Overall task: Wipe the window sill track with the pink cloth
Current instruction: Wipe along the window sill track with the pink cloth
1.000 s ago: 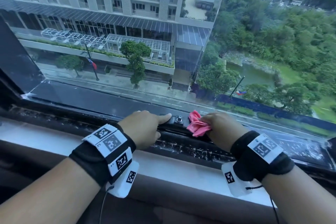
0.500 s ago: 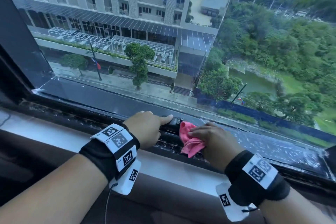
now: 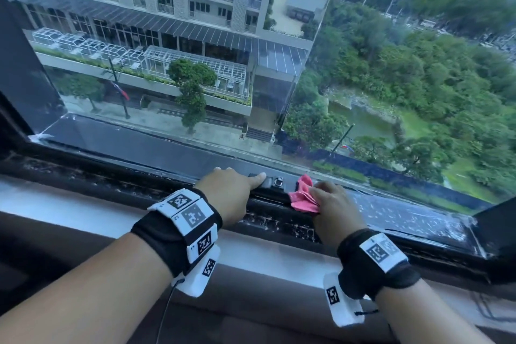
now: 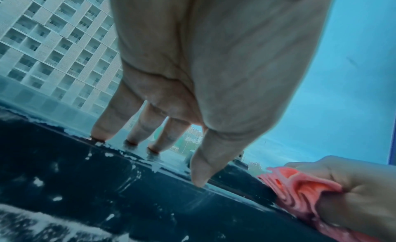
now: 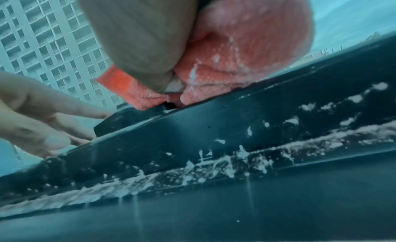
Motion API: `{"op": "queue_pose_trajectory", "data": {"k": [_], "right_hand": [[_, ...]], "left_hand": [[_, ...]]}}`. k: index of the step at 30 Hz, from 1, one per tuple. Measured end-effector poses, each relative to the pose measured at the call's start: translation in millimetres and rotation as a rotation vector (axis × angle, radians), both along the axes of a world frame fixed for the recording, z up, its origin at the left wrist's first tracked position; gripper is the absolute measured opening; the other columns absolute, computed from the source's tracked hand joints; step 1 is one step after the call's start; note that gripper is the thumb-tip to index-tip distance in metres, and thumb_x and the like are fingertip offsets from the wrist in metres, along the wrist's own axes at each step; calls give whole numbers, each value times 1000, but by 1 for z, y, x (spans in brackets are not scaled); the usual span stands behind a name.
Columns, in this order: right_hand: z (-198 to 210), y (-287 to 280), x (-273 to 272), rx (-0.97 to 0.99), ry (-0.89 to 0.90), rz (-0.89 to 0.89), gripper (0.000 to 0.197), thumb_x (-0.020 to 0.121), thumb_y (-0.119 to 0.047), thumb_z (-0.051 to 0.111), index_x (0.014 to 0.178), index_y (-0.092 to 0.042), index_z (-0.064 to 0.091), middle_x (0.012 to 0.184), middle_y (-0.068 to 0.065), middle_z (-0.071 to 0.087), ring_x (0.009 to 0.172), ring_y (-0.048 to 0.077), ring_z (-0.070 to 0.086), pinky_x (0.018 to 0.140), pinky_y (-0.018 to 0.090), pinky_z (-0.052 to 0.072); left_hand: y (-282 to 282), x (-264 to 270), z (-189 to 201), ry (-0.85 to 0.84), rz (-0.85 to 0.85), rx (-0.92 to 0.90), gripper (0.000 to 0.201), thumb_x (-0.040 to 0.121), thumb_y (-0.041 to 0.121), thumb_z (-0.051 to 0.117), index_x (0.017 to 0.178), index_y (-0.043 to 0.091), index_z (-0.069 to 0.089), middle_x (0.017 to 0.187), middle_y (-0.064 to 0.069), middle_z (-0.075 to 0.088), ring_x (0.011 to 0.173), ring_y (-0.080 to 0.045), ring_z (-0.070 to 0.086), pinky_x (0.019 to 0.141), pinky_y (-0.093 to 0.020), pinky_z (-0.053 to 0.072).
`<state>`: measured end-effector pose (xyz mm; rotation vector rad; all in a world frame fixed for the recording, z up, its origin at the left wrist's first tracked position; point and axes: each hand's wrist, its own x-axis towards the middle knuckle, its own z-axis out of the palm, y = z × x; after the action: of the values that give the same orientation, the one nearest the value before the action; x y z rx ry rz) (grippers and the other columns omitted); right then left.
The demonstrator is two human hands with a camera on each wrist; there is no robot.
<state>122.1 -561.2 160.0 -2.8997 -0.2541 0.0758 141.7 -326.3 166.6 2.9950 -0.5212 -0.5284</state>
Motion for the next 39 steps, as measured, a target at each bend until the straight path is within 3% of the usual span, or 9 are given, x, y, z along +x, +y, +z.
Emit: {"op": "queue_pose_trajectory", "data": {"k": [5,10,13,18,21,24,26,34,39], "right_hand": [[20,-18,-1,161,53,-1,34,83,2,61,99,-24,75,97,-11,60,85,13,57,76,7,41],[14,-20,10,-10,0,45,40,84,-7,60,118,-28,66,122,-5,61,109,23,47,99,38,42],[2,-14,-9,9,-21,111,32,79,-9,66,105,-26,73,105,-7,64,98,21,50,83,30,43],[14,10,-10,194,-53,189,14,76,-22,73,89,-27,76,89,-10,67,87,19,58,74,30,48],[16,58,-4,163,-198,402,35,69,-31,79,102,-21,73,101,-3,69,88,22,55,77,32,49],[-3,108,5,-77,-257,579,48,74,-46,72,114,-20,63,110,-4,64,88,26,52,77,37,49],[-13,121,10,-192,-258,579,50,78,-50,66,117,-19,60,108,-3,61,89,27,51,73,37,47],[-6,60,10,-200,-221,582,30,78,-26,69,108,-25,68,111,-10,66,88,22,54,74,35,52],[14,28,16,-119,-21,439,31,80,-39,68,109,-27,70,110,-9,68,92,19,54,80,35,51]], "left_hand": [[0,-3,2,-12,0,12,75,97,16,40,149,54,-1,145,-25,42,135,-46,37,103,-48,45],[2,0,13,-25,-32,47,79,94,10,37,152,49,0,147,-20,45,117,-36,57,93,-41,51],[6,-3,25,-36,-20,87,80,92,4,38,156,30,-2,148,-16,45,116,-32,57,85,-37,47],[24,-2,30,95,112,-11,87,88,-4,38,156,22,-9,106,-9,64,86,-28,57,73,-37,50],[33,0,32,133,165,-87,90,85,-5,39,155,20,-11,138,-7,57,116,-30,56,92,-41,51],[34,1,32,127,180,-100,86,93,8,47,155,15,-10,136,-12,56,118,-31,54,84,-34,46],[34,1,32,135,184,-121,85,94,10,47,155,15,-11,147,-4,48,128,-28,49,95,-36,45],[34,7,27,106,164,-83,92,83,-4,37,154,19,-17,144,-5,53,119,-28,56,94,-40,51],[19,6,32,110,148,-72,77,96,9,40,156,20,-8,162,-14,17,147,-27,26,109,-37,36]]}}
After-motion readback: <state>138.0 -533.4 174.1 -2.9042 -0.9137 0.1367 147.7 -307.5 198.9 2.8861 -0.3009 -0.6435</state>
